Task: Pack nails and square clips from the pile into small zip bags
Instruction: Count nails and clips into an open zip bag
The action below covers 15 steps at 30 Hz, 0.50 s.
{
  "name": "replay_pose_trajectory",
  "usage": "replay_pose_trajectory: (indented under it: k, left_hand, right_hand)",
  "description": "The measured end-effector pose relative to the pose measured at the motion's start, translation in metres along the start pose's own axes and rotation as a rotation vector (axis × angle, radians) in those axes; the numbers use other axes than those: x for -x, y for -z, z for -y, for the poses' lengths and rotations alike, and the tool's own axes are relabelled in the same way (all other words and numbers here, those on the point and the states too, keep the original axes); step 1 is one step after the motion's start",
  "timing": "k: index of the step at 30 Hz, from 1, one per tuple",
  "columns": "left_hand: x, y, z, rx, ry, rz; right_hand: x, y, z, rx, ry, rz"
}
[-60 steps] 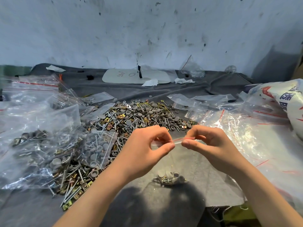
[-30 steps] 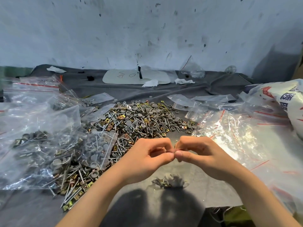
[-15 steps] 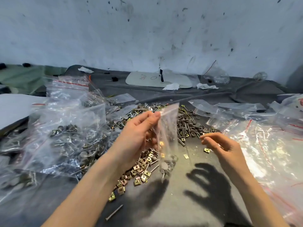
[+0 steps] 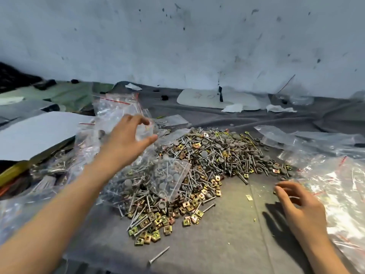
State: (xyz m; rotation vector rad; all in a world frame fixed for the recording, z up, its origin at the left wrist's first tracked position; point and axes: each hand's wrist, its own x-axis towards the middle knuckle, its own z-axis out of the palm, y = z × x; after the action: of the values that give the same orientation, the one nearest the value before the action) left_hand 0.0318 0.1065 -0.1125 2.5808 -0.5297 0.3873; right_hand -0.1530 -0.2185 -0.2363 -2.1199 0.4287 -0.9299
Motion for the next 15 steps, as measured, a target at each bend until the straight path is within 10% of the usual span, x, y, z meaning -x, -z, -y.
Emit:
replay_pose_trajectory:
  k: [10,15]
  left_hand:
    - [0.047,-0.074,-0.027,-0.462,-0.149,0.372]
    - [0.041,-0.062,-0.035,-0.243,-0.178,0.314]
  right_hand:
    - [-0.001,0.001,-0.001,-0.033,-0.078,-0.007]
    - [-0.002,0.003,0.001,-0.012,-0.105,0.014]
